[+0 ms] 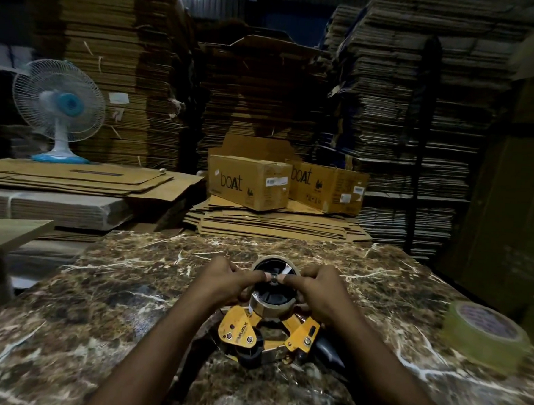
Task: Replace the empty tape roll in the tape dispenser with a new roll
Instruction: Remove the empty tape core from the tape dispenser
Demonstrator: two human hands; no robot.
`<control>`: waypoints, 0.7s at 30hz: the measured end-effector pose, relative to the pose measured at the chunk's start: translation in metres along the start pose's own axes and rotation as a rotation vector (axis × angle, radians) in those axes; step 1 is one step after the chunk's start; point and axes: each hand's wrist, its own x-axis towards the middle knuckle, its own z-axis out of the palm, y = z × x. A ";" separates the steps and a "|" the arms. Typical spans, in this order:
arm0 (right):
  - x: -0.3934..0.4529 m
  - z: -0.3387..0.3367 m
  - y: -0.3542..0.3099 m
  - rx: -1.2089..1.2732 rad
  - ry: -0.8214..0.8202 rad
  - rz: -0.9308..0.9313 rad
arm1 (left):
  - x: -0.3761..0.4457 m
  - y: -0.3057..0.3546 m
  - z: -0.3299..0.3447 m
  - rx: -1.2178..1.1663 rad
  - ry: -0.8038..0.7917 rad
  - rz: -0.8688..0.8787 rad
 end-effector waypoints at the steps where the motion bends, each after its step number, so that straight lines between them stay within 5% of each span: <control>1: 0.000 0.002 0.000 -0.015 0.004 0.006 | 0.001 -0.001 0.000 0.001 0.012 -0.013; 10: 0.005 0.004 -0.003 -0.105 -0.022 0.107 | 0.011 -0.004 -0.001 0.019 -0.032 -0.189; 21: 0.012 0.011 0.000 -0.112 -0.029 0.132 | 0.011 -0.006 0.005 -0.071 0.003 -0.209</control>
